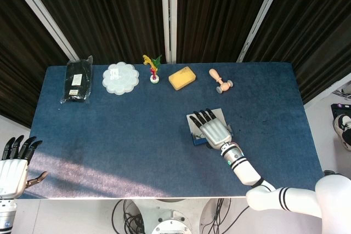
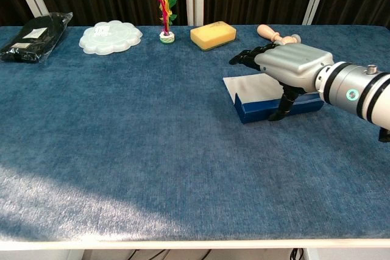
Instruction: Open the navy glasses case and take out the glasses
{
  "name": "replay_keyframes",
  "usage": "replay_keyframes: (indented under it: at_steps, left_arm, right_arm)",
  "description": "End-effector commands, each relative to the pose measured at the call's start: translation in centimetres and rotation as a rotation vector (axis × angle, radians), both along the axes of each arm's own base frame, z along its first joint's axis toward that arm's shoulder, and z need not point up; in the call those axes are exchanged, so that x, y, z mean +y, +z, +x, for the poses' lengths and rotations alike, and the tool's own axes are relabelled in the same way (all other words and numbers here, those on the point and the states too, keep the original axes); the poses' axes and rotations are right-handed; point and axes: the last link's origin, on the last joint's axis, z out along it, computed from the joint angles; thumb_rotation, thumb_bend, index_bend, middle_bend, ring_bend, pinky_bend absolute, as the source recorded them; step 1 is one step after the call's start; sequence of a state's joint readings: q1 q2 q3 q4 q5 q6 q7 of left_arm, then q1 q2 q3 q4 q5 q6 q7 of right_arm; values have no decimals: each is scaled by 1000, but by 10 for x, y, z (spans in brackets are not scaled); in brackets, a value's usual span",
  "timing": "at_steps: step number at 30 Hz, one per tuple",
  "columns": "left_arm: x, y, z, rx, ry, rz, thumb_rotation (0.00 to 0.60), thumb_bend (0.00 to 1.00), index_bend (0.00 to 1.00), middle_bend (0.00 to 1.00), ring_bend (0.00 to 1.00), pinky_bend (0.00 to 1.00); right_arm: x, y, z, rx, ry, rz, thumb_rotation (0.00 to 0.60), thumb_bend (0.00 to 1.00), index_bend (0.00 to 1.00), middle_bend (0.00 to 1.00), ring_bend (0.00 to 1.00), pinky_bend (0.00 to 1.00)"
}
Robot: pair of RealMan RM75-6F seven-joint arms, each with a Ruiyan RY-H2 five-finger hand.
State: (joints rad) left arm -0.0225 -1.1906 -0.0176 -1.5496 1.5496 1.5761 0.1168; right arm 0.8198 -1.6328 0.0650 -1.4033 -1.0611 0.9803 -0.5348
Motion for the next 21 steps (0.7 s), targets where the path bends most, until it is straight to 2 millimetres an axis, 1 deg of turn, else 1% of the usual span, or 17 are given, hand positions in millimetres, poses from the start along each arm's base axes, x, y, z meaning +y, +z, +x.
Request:
replay_keyframes:
  at_steps: [1, 9, 13, 15, 17, 20, 21]
  left_arm:
    - [0, 0, 0, 0, 0, 0, 600, 0, 205, 117, 0, 0]
    - [-1, -1, -3, -7, 8, 0, 600, 0, 205, 117, 0, 0]
    - [0, -2, -4, -10, 5, -4, 600, 0, 205, 117, 0, 0]
    - [1, -2, -4, -12, 1, -4, 600, 0, 205, 117, 0, 0]
    - [1, -1, -5, -12, 0, -3, 600, 0, 205, 117, 0, 0]
    - [0, -1, -7, -14, 4, -2, 600, 0, 205, 117, 0, 0]
    - [0, -1, -7, -15, 5, -1, 600, 0, 205, 117, 0, 0]
  right_arm:
    - [-8, -8, 14, -15, 0, -5, 600, 27, 0, 13, 0, 0]
    - [-33, -29, 52, -29, -5, -29, 600, 27, 0, 31, 0, 0]
    - [-49, -35, 64, -27, -37, -55, 600, 26, 0, 47, 0, 0]
    - [-54, -32, 67, -28, -39, -71, 600, 26, 0, 59, 0, 0]
    - [-54, -26, 66, -43, -38, -79, 600, 26, 0, 72, 0, 0]
    - [-47, -7, 59, -78, -27, -67, 600, 26, 0, 82, 0, 0]
    - [-44, 3, 53, -77, -16, -80, 600, 26, 0, 86, 0, 0]
